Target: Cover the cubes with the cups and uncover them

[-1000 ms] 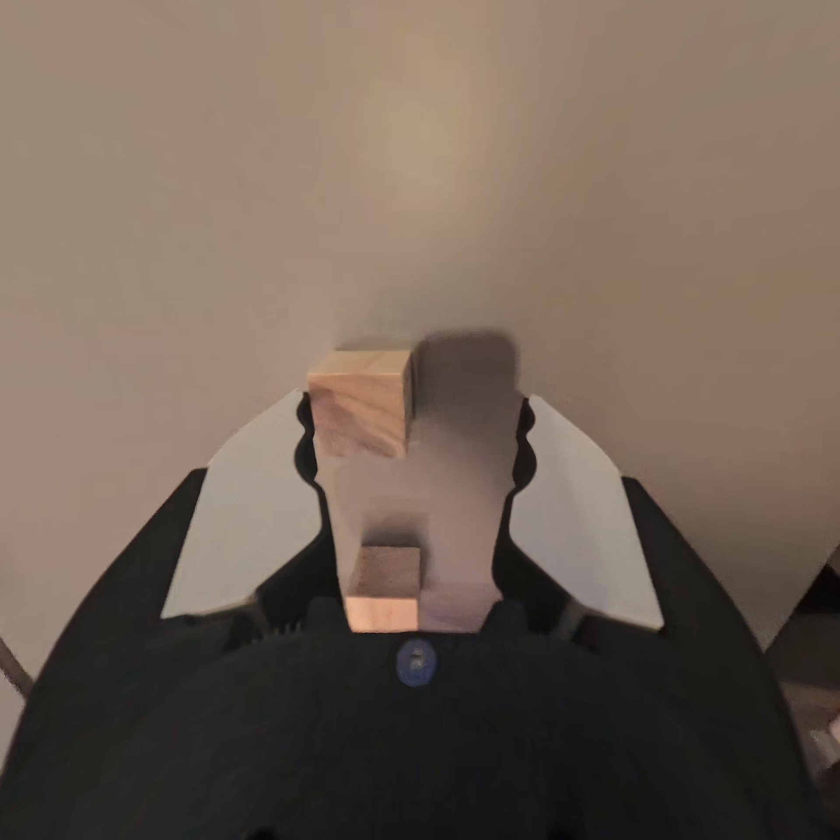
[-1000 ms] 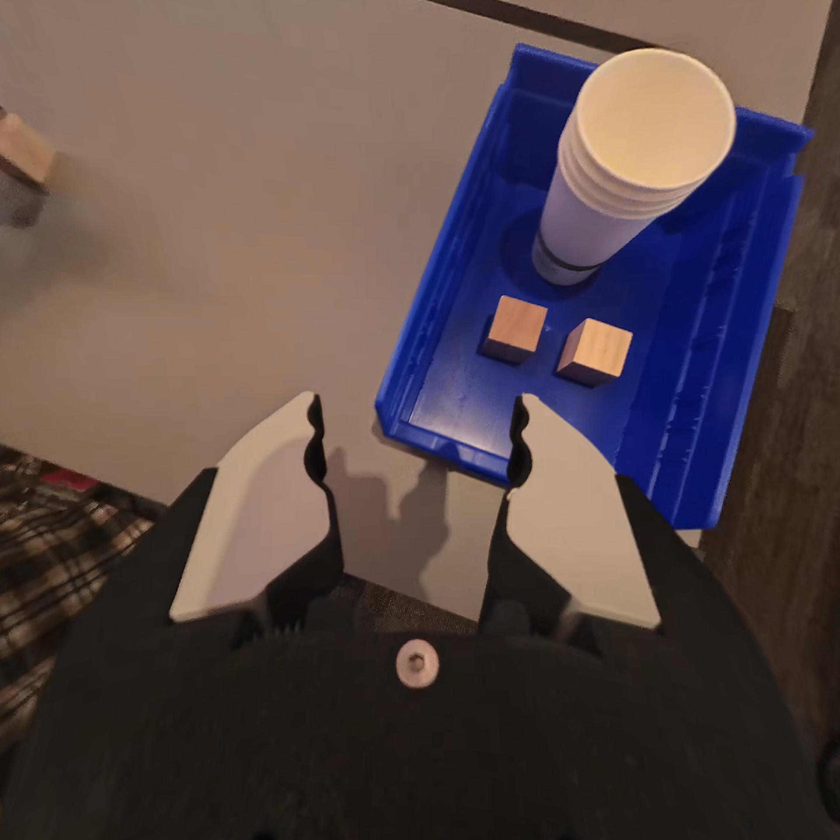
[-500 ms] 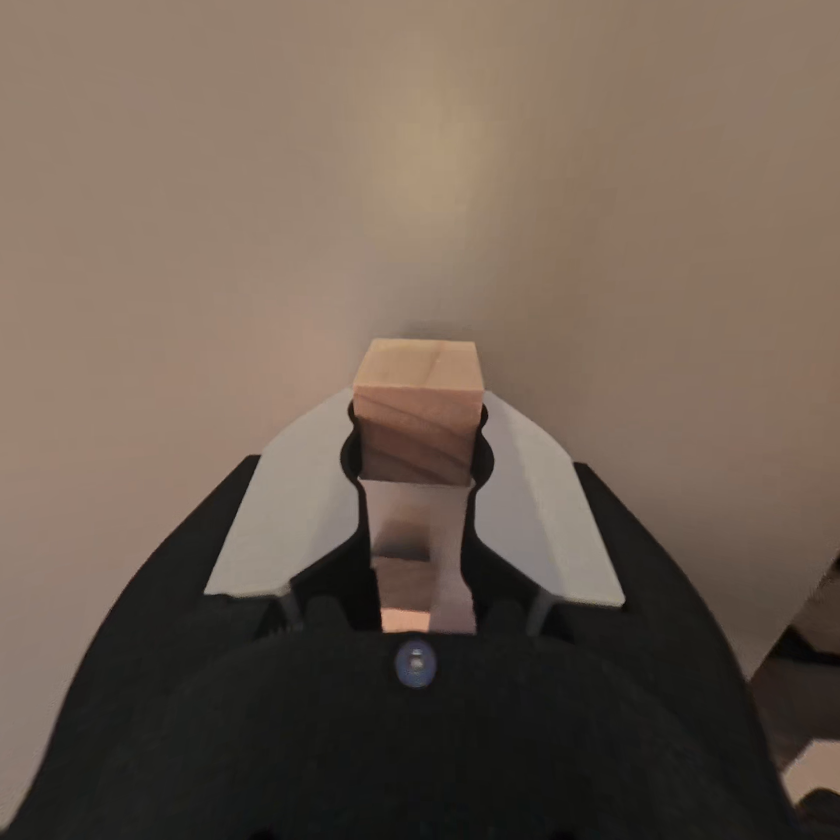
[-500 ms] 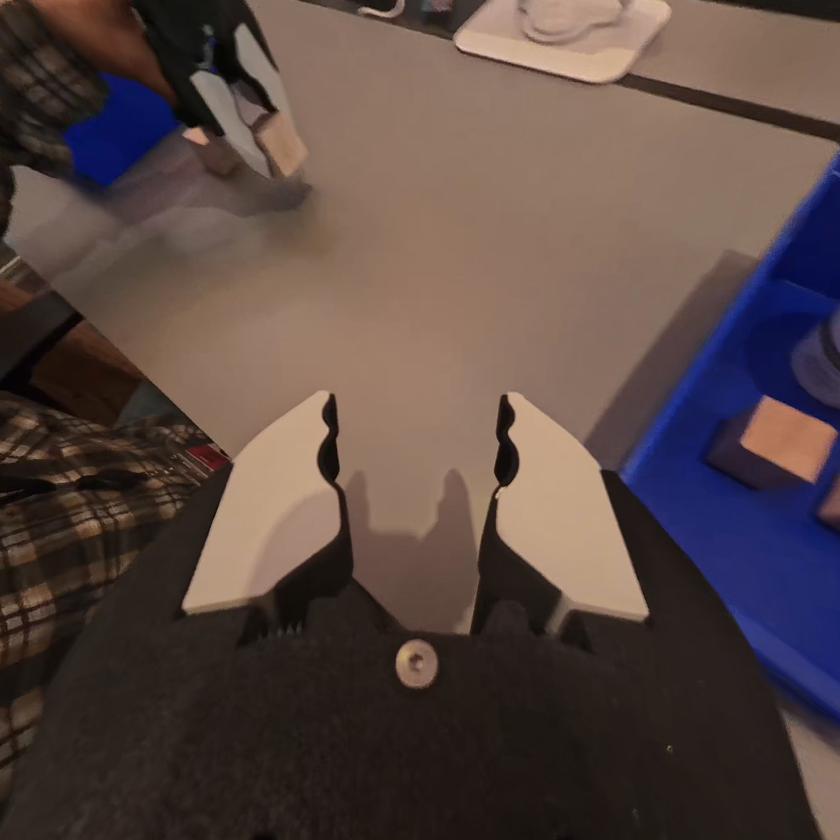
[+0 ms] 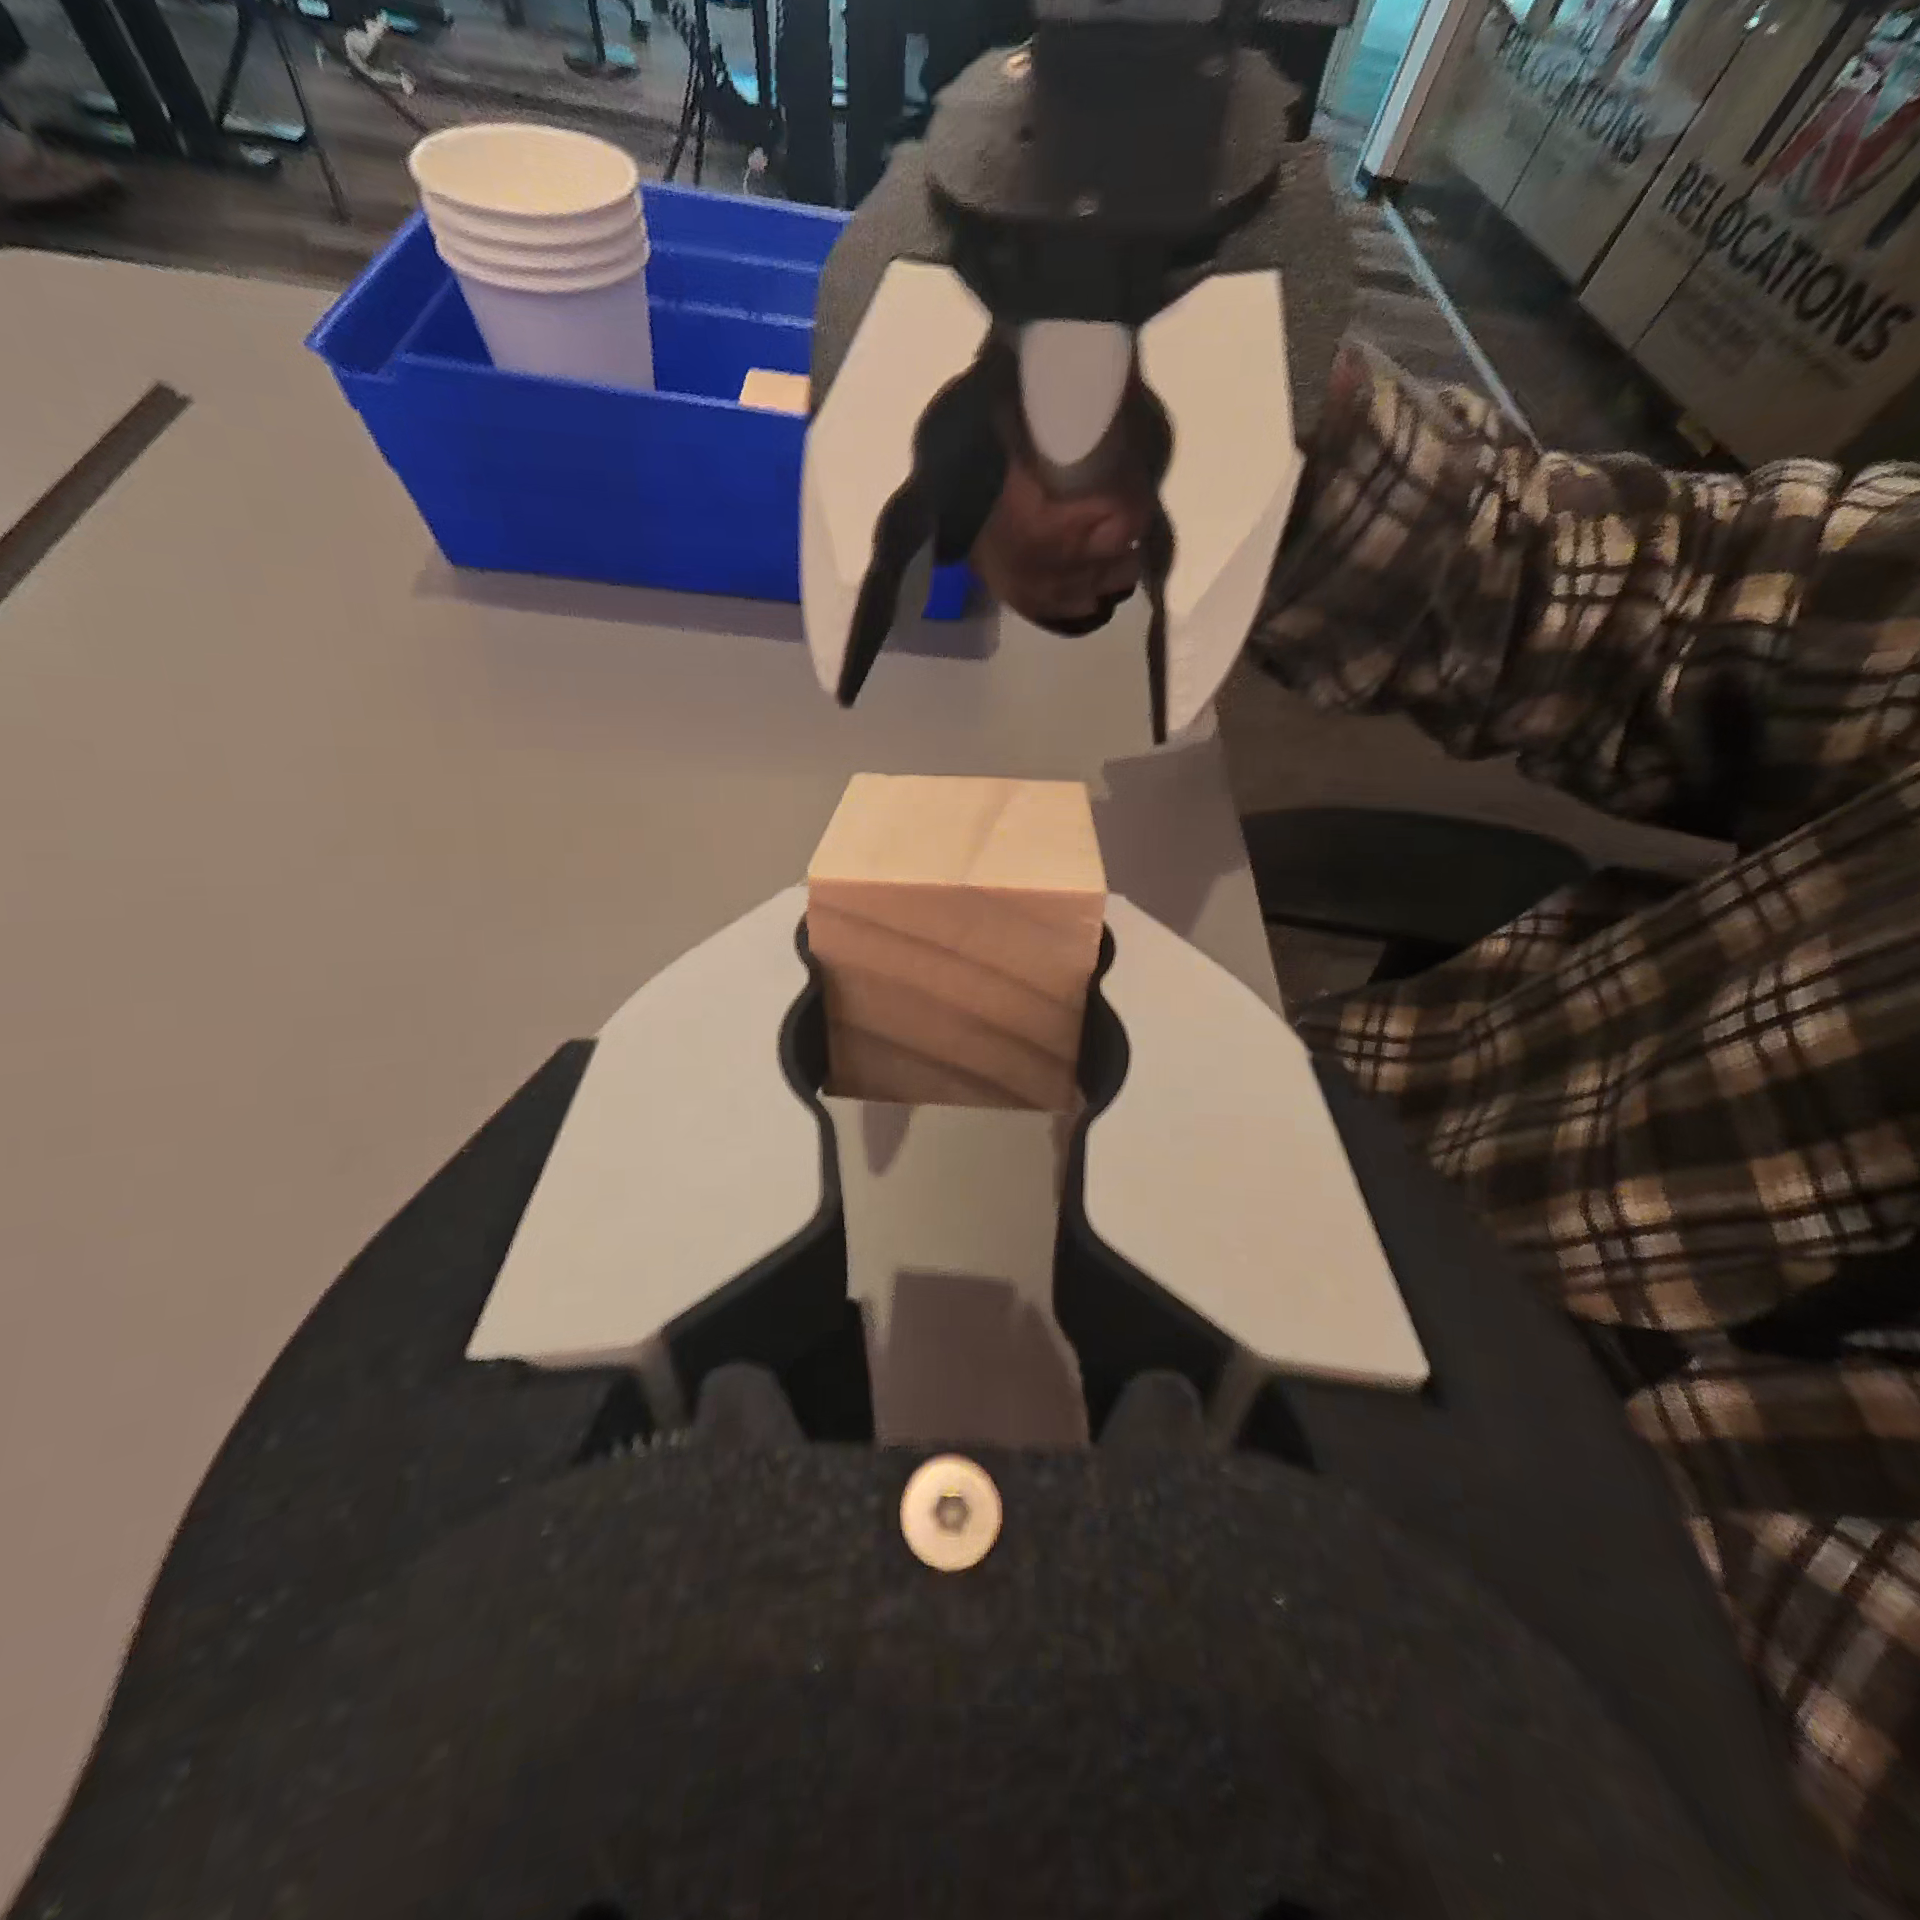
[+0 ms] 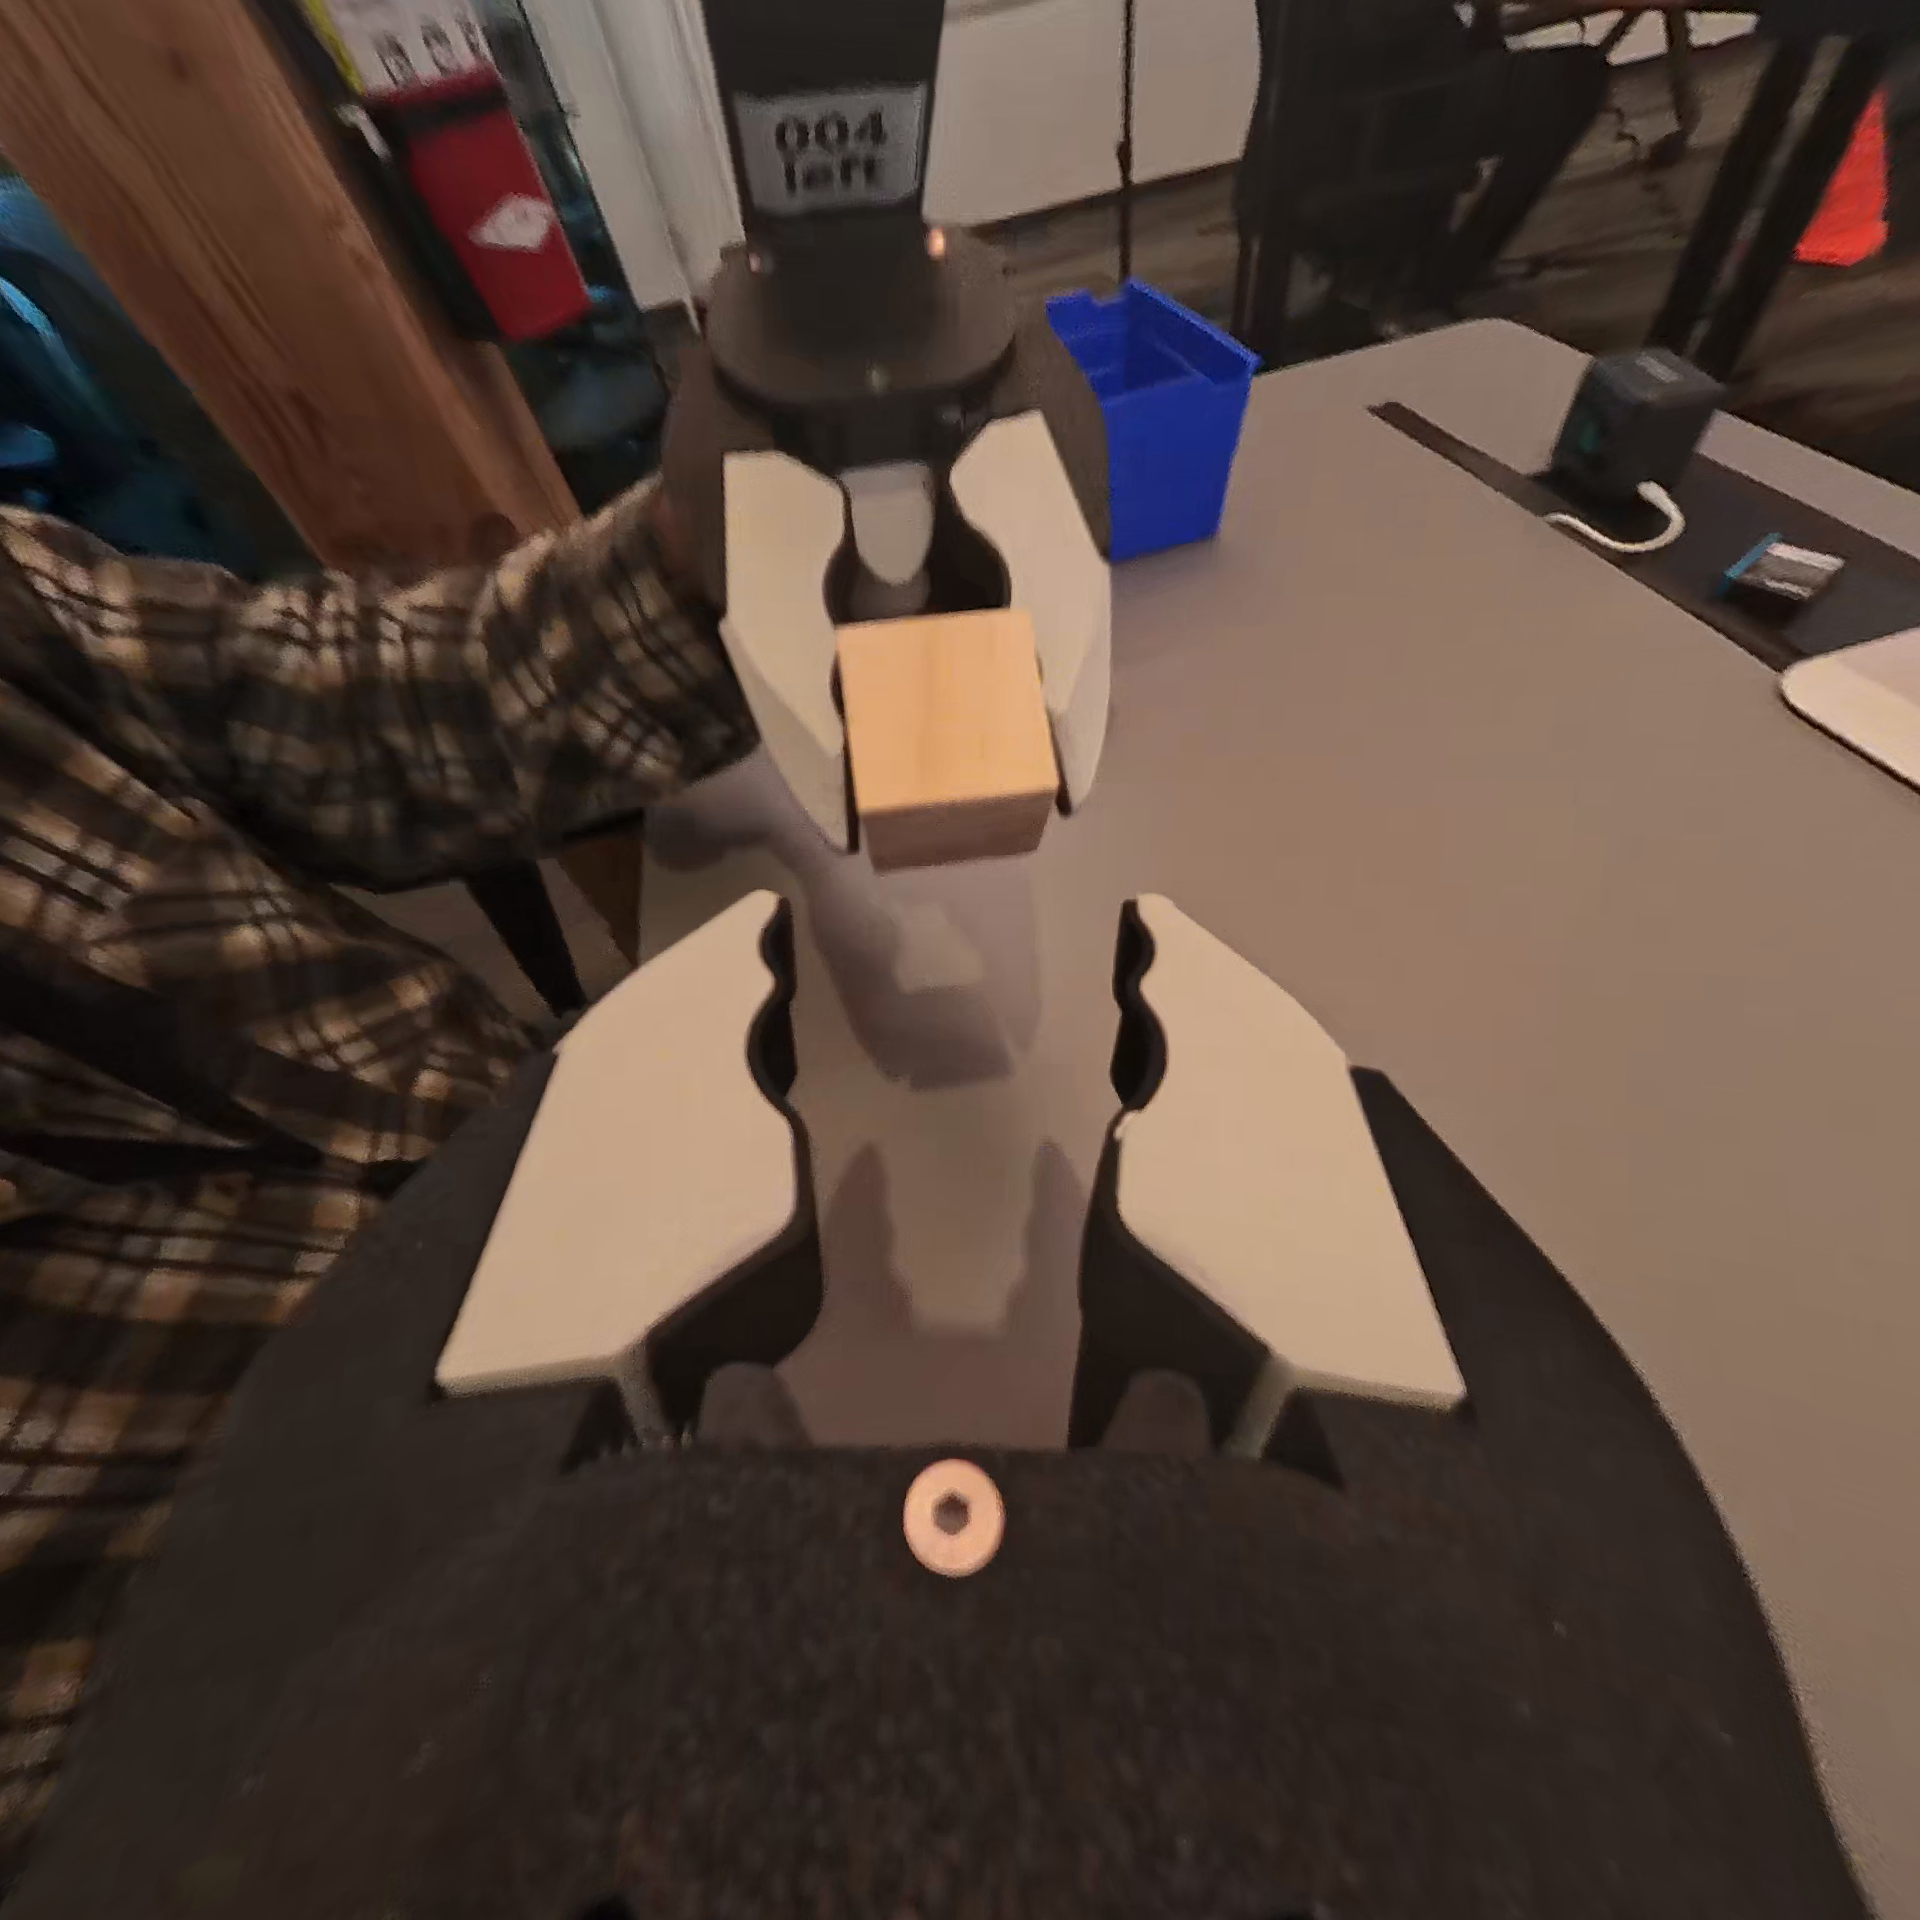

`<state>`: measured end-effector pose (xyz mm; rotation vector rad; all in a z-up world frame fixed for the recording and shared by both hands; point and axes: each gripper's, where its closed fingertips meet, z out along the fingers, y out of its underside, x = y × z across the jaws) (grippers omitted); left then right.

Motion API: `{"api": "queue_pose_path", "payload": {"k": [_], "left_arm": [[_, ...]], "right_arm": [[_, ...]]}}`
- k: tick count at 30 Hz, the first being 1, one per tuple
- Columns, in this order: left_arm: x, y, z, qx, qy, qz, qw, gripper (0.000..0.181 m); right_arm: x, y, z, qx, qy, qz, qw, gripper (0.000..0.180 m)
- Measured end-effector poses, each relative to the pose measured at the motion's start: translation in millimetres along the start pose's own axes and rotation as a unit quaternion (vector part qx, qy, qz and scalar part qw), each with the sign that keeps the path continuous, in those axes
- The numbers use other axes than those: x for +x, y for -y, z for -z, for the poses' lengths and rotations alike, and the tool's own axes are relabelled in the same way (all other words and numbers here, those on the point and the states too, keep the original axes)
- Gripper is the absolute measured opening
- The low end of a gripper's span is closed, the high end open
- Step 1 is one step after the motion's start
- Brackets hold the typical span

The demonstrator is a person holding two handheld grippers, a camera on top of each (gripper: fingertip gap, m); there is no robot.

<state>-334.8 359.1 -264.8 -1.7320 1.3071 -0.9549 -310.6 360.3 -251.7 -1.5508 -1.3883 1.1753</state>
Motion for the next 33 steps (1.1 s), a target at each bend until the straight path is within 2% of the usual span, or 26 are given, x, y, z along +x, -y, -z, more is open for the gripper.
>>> {"api": "queue_pose_path", "payload": {"k": [13, 17, 22, 23, 25, 28, 31, 33], "left_arm": [[15.1, 4.3, -16.4, -0.002, -0.021, -0.013, 1.000, 0.044], [14.8, 4.9, -19.4, -0.003, -0.017, -0.018, 1.000, 0.044], [19.2, 9.7, -23.7, 0.007, -0.039, 0.004, 0.999, 0.045], [19.2, 12.8, -24.1, 0.017, -0.042, 0.012, 0.999, 0.049], [15.3, 15.7, -23.8, 0.029, -0.032, 0.027, 0.999, 0.068], [12.7, 13.8, -19.0, 0.039, -0.016, 0.041, 0.998, 0.084], [15.8, 6.7, -9.1, 0.045, 0.000, 0.039, 0.998, 0.086], [19.9, -0.1, -3.8, 0.043, 0.007, 0.032, 0.999, 0.084]], "right_arm": [[-9.5, 4.3, -14.5, -0.051, 0.059, -0.001, 0.997, 0.052], [-13.4, 1.5, -14.7, -0.060, 0.081, -0.015, 0.995, 0.042], [-14.8, 2.1, -7.3, -0.077, 0.074, -0.028, 0.994, 0.042], [-13.1, 2.6, -3.1, -0.084, 0.060, -0.028, 0.994, 0.042], [-6.8, 6.3, 13.2, -0.088, 0.022, -0.020, 0.996, 0.042], [19.1, 12.6, 65.5, -0.084, -0.087, -0.037, 0.992, 0.042], [59.6, -3.9, 151.6, -0.095, -0.252, -0.096, 0.958, 0.042], [80.9, -33.5, 214.6, -0.108, -0.363, -0.157, 0.912, 0.042]]}}
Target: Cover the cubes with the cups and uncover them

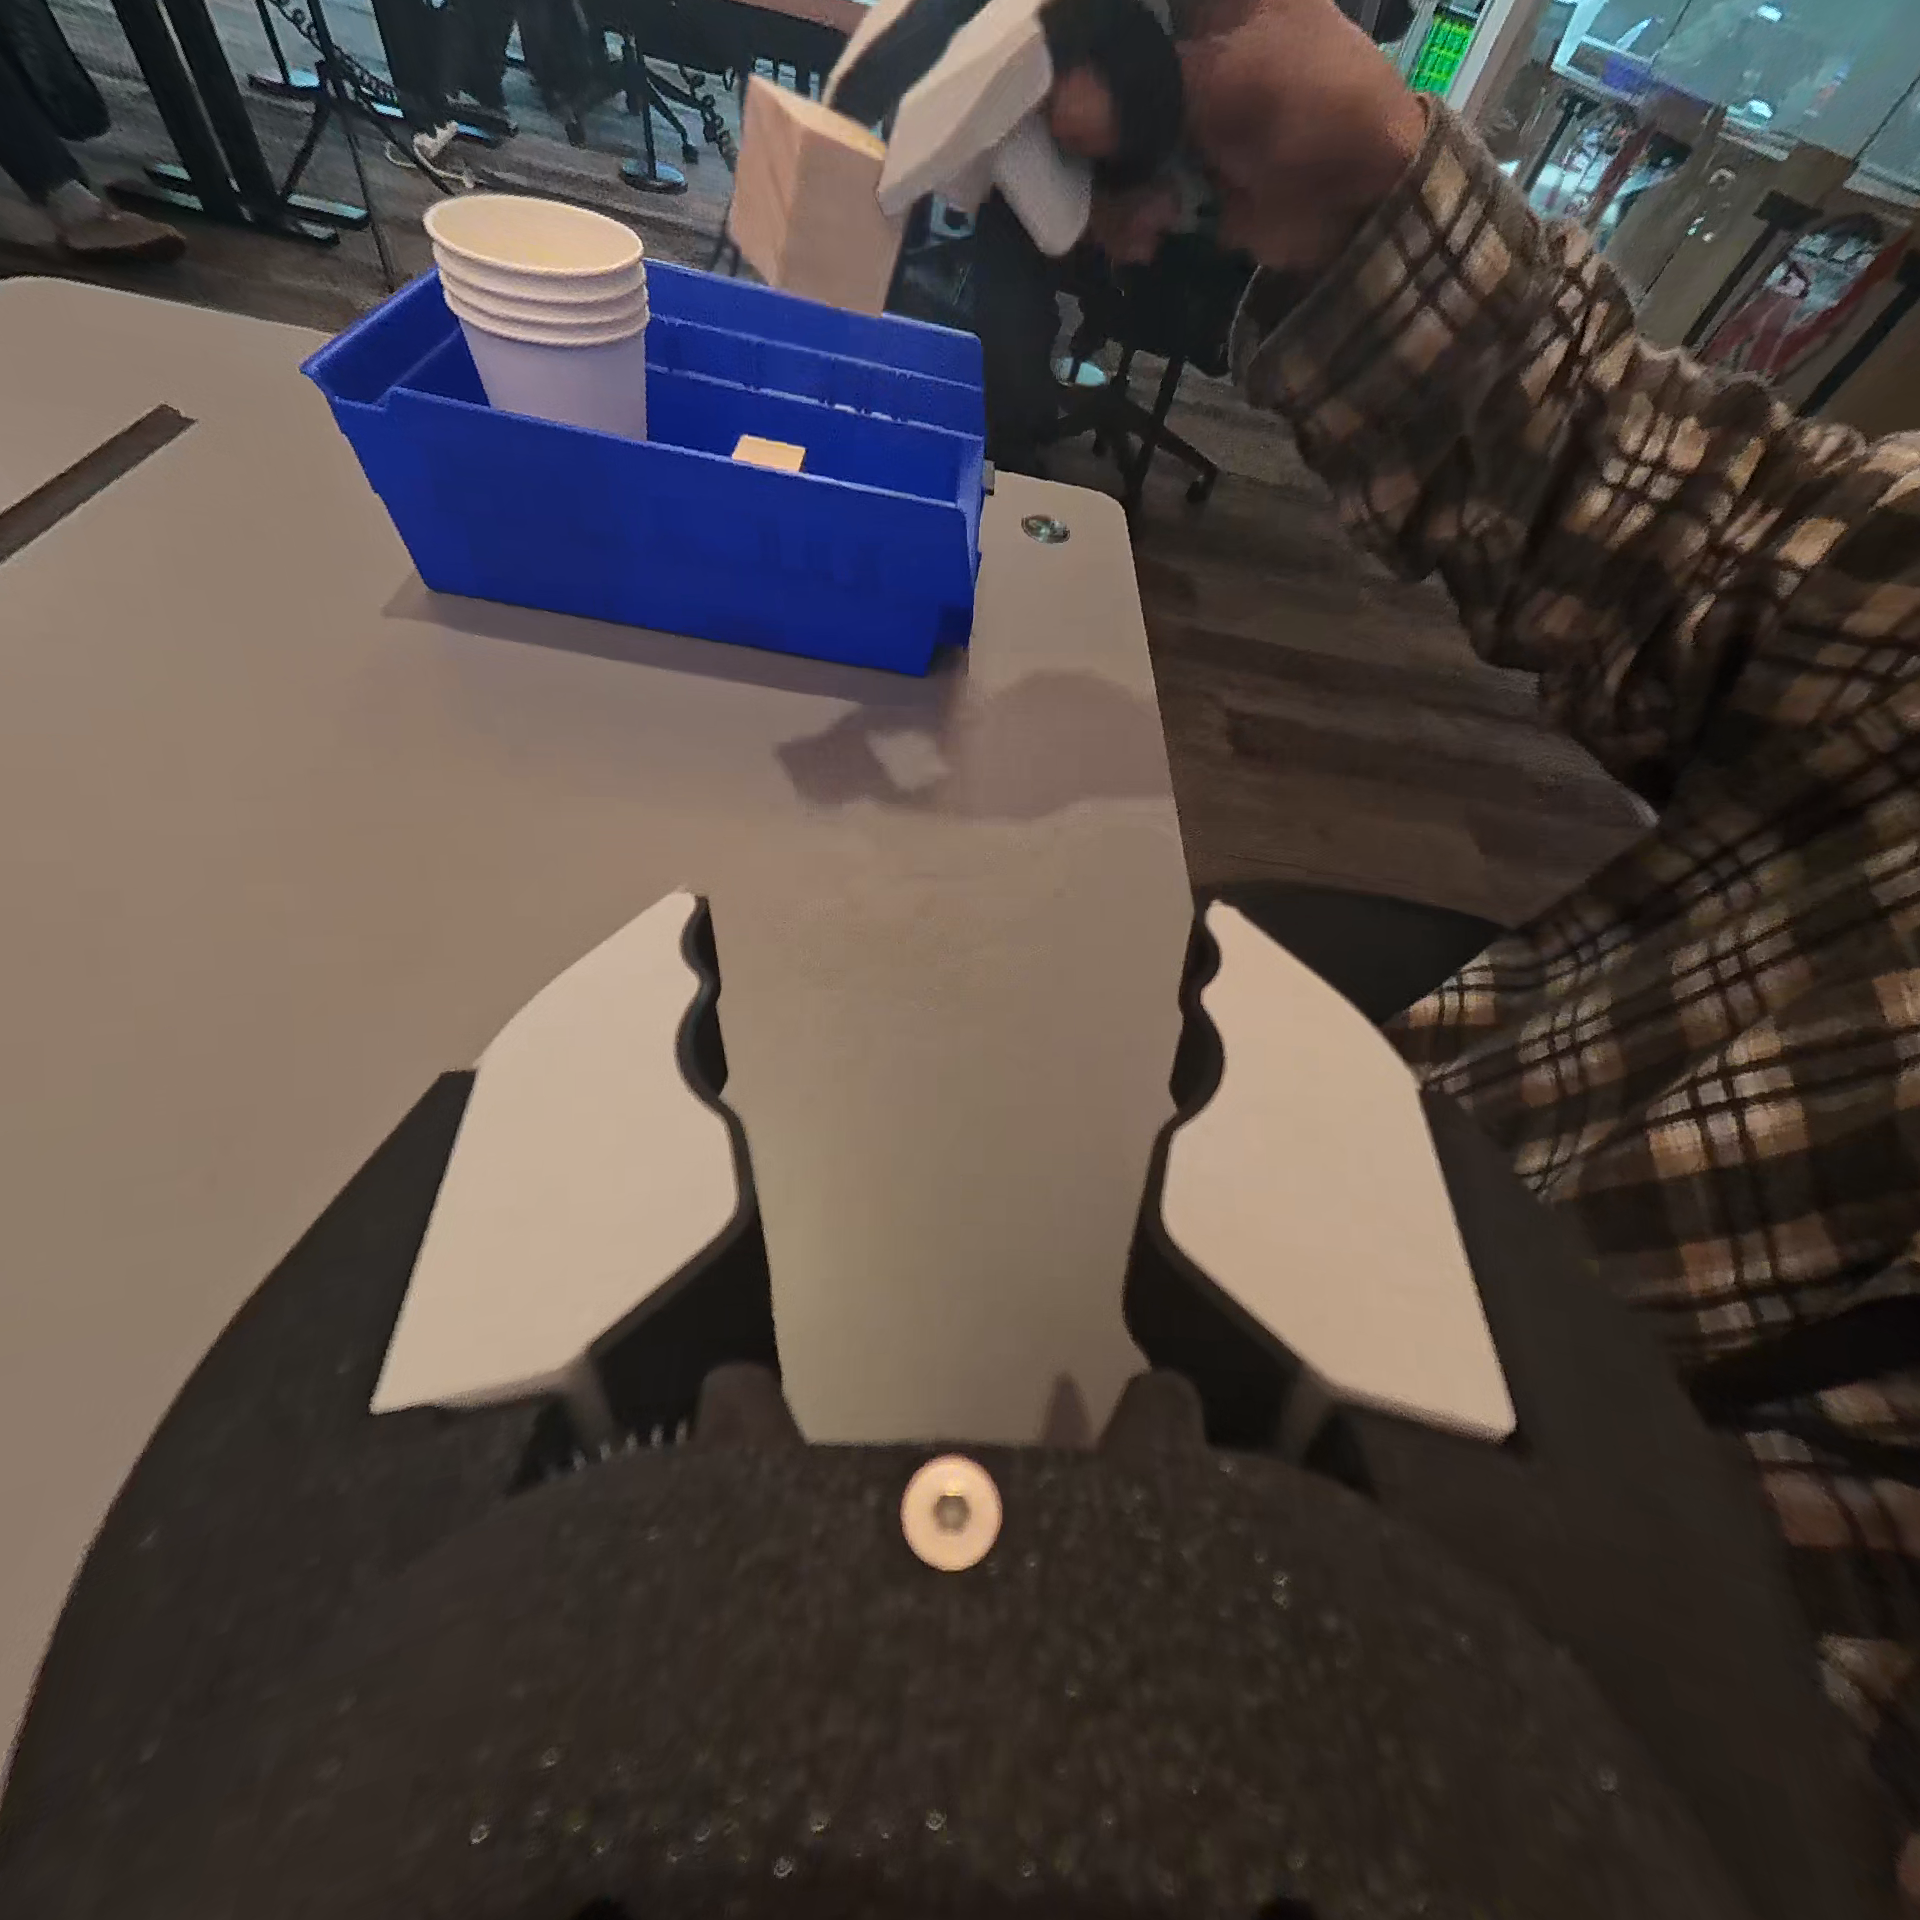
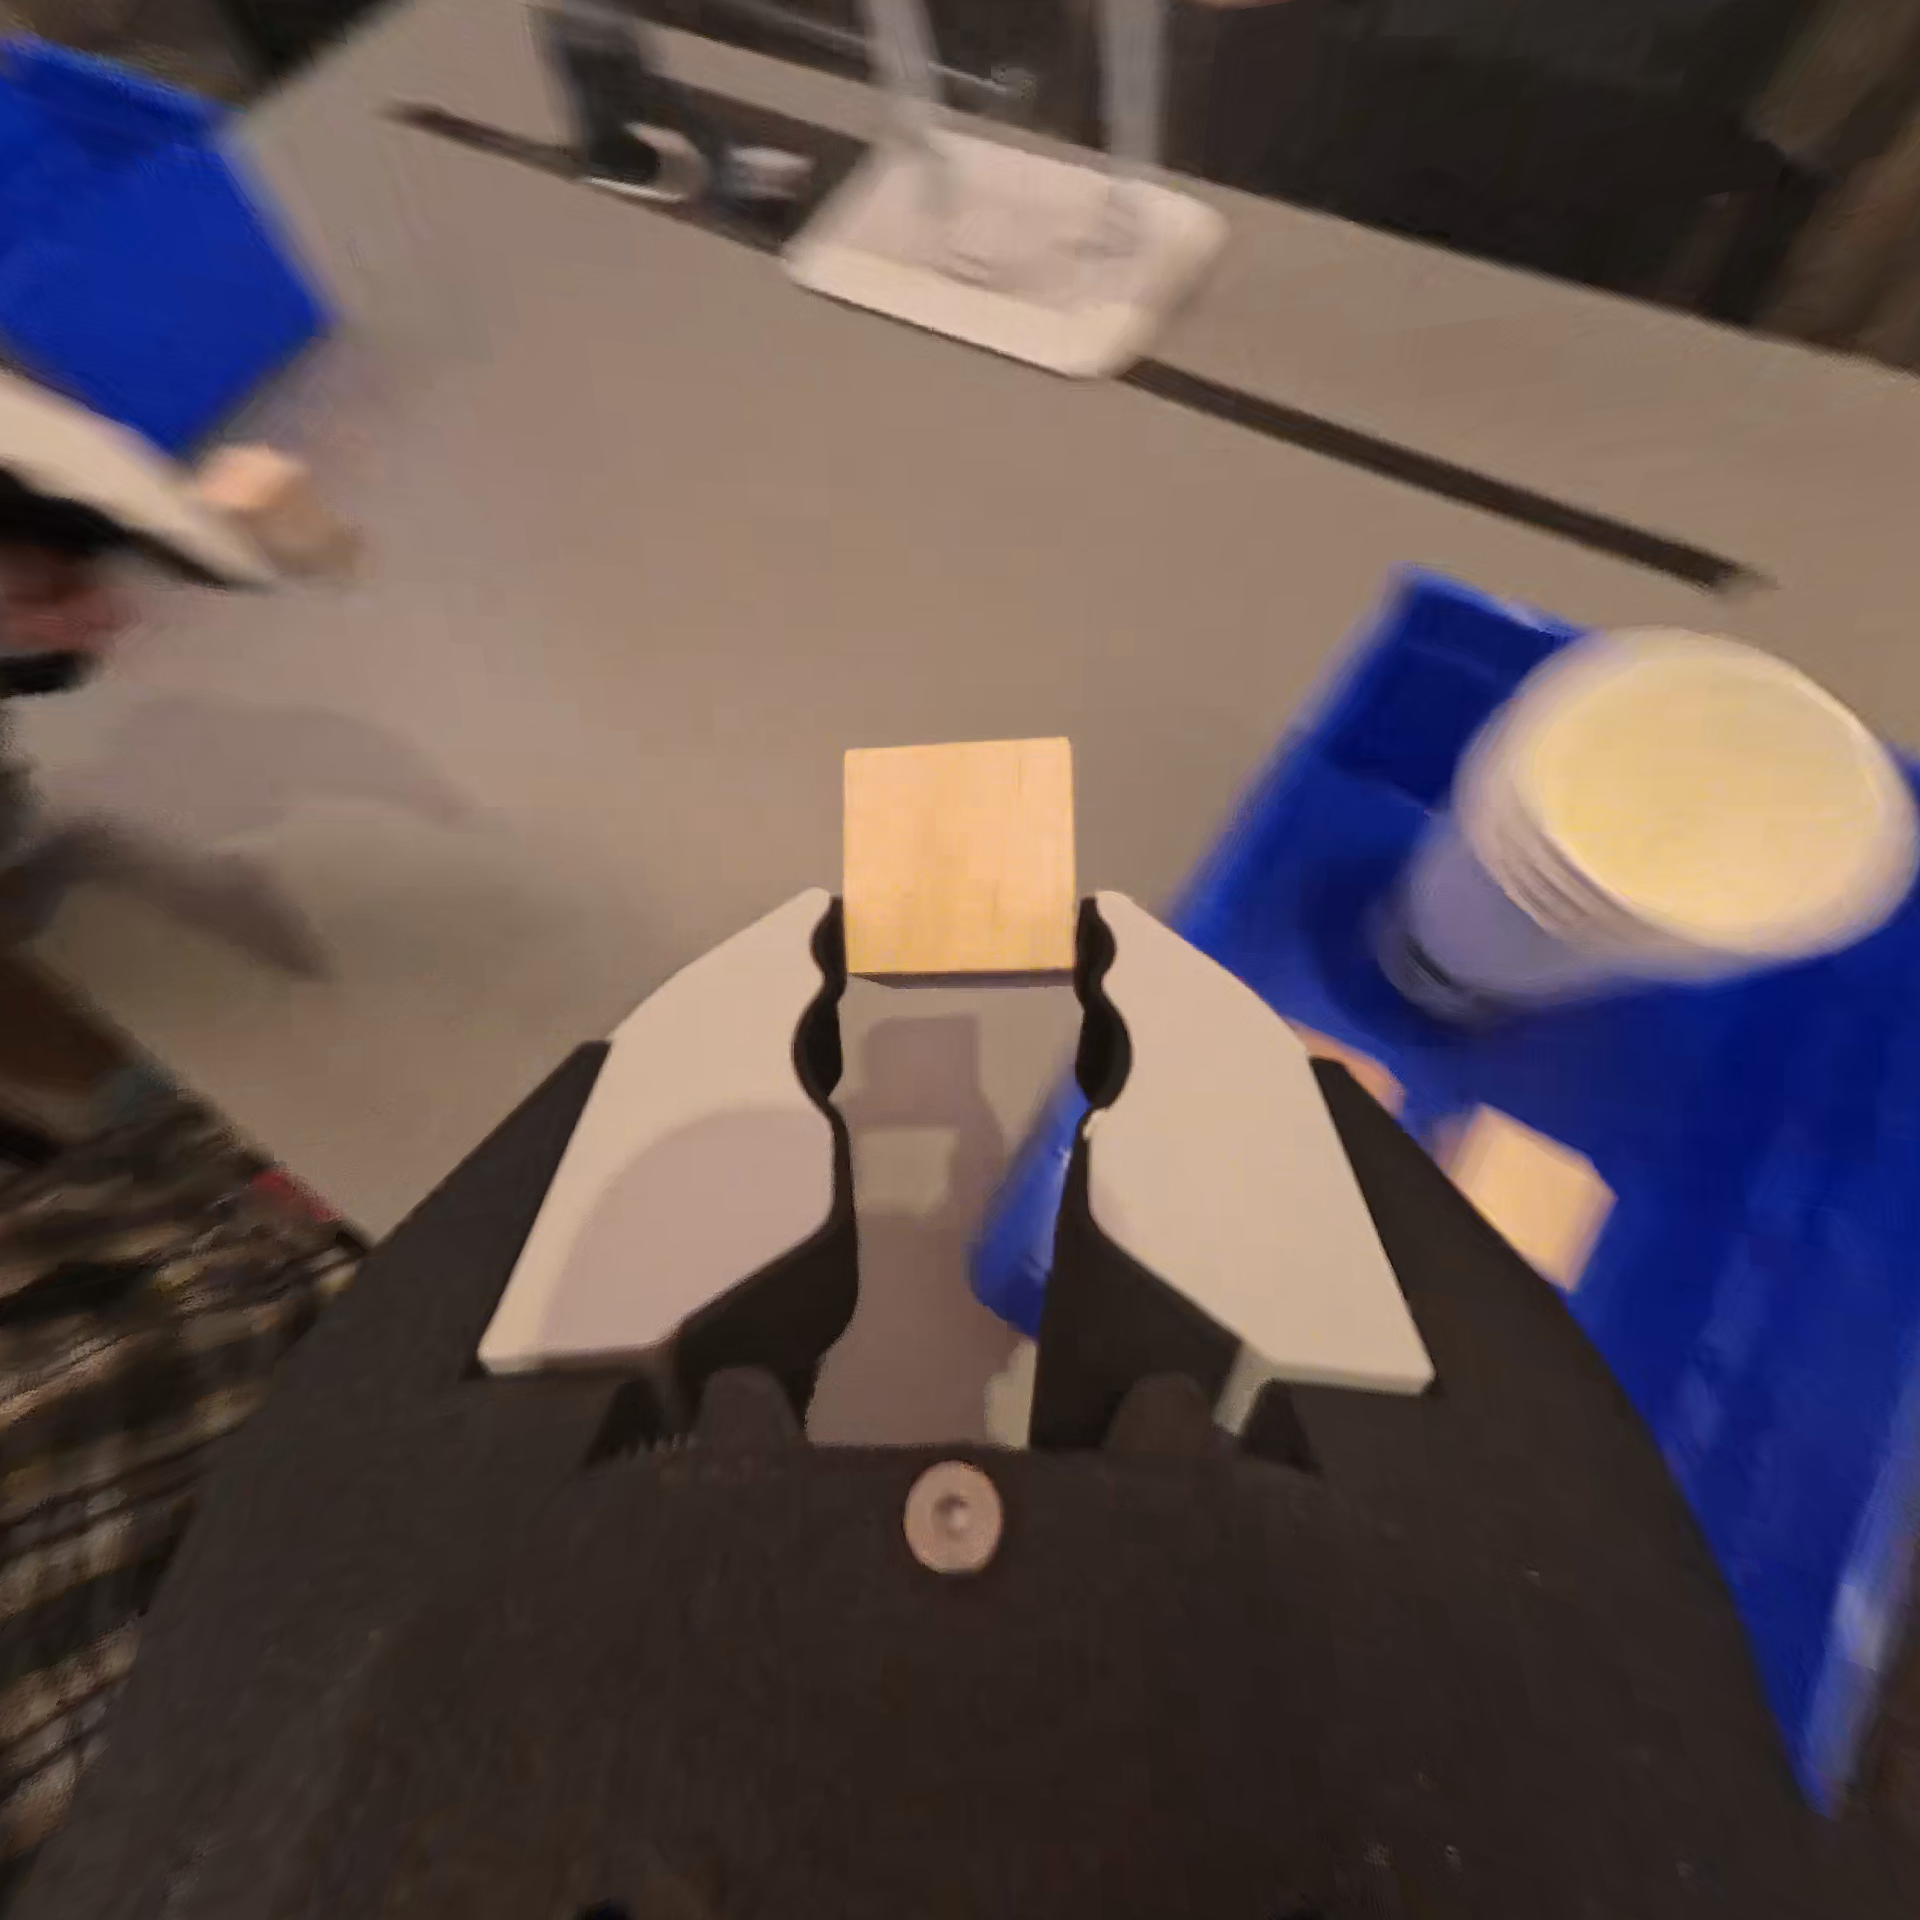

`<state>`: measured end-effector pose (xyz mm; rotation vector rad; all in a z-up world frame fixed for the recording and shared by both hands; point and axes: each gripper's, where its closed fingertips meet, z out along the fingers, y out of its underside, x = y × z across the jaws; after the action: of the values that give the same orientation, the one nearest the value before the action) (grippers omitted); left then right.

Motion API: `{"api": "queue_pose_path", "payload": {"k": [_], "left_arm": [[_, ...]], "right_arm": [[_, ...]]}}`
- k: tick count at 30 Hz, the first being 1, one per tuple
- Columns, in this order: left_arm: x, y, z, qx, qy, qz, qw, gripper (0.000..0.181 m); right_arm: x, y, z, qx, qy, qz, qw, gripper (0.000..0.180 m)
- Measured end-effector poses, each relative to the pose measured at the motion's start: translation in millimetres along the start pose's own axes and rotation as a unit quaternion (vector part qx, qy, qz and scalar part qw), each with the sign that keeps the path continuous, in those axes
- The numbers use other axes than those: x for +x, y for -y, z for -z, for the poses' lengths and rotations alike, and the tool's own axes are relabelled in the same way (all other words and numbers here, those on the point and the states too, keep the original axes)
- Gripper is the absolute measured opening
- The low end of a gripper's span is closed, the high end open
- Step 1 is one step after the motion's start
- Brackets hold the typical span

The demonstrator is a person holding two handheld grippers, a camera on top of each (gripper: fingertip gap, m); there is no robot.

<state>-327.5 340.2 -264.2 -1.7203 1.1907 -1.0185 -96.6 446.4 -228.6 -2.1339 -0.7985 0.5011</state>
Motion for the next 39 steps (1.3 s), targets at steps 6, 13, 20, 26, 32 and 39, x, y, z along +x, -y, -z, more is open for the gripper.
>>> {"api": "queue_pose_path", "payload": {"k": [6, 13, 20, 26, 32, 39], "left_arm": [[7.0, -11.3, -1.7, -0.021, 0.010, -0.016, 1.000, 0.082], [8.5, -14.8, 0.6, -0.057, 0.038, -0.053, 0.996, 0.080], [7.0, -15.5, 3.1, -0.054, 0.036, -0.047, 0.997, 0.078], [2.1, -16.7, 13.9, -0.064, 0.048, -0.042, 0.996, 0.082], [-44.3, -36.8, 105.8, -0.188, 0.161, -0.080, 0.966, 0.086], [-101.1, -126.7, 206.1, -0.425, 0.168, -0.062, 0.887, 0.084]], "right_arm": [[104.4, -102.8, 16.6, -0.080, -0.145, -0.157, 0.974, 0.042], [143.5, -157.6, -9.7, -0.143, -0.192, -0.215, 0.947, 0.042], [151.4, -186.1, -23.3, -0.203, -0.190, -0.241, 0.930, 0.043], [149.7, -188.6, -18.8, -0.236, -0.182, -0.248, 0.922, 0.067], [117.5, -135.9, 17.7, -0.167, -0.173, -0.180, 0.954, 0.091], [2.8, -78.6, 32.3, 0.001, -0.043, -0.059, 0.997, 0.071]]}}
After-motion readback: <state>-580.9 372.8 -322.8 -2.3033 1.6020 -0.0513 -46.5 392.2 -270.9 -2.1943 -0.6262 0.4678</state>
